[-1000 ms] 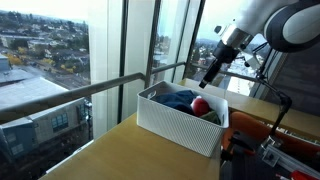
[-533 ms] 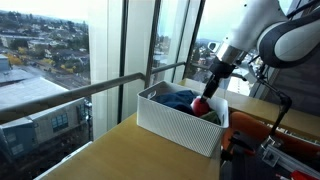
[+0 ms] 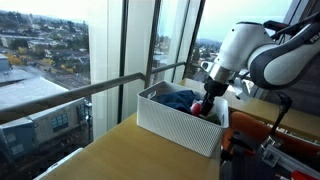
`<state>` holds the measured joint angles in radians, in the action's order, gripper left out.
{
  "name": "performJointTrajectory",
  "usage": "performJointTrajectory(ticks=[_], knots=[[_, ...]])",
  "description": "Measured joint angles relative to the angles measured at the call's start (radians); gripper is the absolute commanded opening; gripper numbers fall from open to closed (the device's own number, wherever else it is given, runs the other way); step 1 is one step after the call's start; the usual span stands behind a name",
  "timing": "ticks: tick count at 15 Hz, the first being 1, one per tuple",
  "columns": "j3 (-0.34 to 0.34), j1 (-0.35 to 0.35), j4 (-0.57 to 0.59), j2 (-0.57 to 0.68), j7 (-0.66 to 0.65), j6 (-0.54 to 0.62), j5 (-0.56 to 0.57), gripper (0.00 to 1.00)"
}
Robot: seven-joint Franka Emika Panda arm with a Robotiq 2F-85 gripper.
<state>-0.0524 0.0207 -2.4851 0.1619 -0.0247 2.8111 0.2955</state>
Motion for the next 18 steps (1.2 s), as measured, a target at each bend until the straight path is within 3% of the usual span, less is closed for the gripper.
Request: performJointTrajectory(ticks=[8,13,18], knots=[[-0.007,-0.004,0.005,0.038,0.000,0.020,0.000,0.00],[-0.010,-0.008,0.007,-0.002,0.000,0.017,0.005,0.03],[0.015,-0.059,0.009,-0.155,-0.054,-0.026,0.074,0.03]])
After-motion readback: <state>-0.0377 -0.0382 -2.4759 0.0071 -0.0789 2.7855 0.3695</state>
